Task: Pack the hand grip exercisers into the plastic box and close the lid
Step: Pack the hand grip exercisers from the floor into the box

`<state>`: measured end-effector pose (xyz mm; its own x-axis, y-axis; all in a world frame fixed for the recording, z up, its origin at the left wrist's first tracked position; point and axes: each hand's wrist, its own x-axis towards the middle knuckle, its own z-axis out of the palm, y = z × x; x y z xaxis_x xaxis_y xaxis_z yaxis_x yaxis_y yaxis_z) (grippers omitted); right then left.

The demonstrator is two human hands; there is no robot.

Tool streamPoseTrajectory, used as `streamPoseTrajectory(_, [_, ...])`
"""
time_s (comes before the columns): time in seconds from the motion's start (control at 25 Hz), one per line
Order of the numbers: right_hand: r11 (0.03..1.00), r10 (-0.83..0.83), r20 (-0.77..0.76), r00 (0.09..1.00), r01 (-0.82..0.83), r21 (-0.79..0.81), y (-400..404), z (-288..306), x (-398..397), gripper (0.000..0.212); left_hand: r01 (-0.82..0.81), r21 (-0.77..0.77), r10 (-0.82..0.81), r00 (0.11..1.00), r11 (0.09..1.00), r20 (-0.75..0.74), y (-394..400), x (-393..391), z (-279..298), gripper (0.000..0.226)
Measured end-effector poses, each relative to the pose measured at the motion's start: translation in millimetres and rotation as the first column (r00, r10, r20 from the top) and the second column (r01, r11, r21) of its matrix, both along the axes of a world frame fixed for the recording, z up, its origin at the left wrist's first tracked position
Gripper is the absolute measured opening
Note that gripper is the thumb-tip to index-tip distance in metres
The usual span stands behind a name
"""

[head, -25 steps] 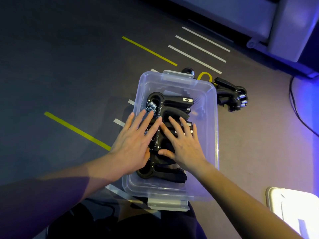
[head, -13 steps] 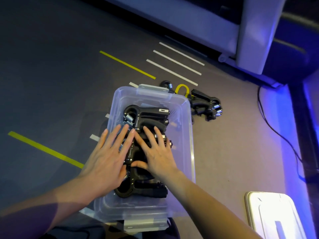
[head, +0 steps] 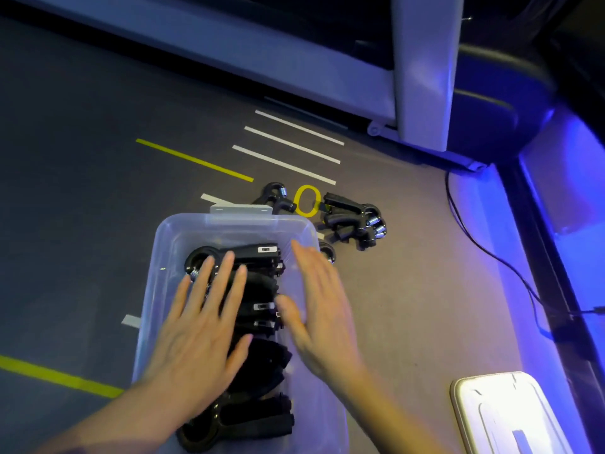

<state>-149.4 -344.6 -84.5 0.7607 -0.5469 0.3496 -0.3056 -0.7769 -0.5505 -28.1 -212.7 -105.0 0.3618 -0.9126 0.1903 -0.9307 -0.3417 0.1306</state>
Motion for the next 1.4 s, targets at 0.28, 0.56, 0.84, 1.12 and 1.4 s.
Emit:
streamPoseTrajectory(0.28, [0.858, -0.351, -0.172, 0.92, 0.39, 0.335, -143.0, -47.3, 6.7, 0.041, -0.12, 0.027, 0.118, 0.991, 0.992, 0.068, -88.9, 51.6, 4.1, 0.065])
streamPoseTrajectory(0.56, [0.937, -0.245, -0.751, 0.614, 0.348, -0.022, -216.4, -95.8, 38.2, 0.062, -0.134, 0.047, 0.127, 0.983, 0.99, 0.131, -102.9, 63.0, -9.7, 0.079])
streamPoseTrajectory(0.84, [0.914, -0.389, -0.795, 0.466, 0.089, -0.395, -232.1, -102.5, 51.4, 0.051, -0.145, 0.076, 0.134, 0.983, 0.987, 0.129, -106.9, 61.2, -13.1, 0.079])
streamPoseTrajectory(1.12, [0.854, -0.35, -0.748, 0.564, -0.136, -0.503, -226.3, -111.6, 36.8, 0.032, -0.14, 0.081, 0.128, 0.982, 0.987, 0.138, -103.9, 62.6, -12.2, 0.081])
streamPoseTrajectory(1.4, [0.855, -0.36, -0.676, 0.643, -0.063, -0.515, -221.2, -72.6, 32.5, 0.024, -0.129, 0.101, 0.118, 0.987, 0.986, 0.108, -104.3, 67.0, -11.4, 0.084])
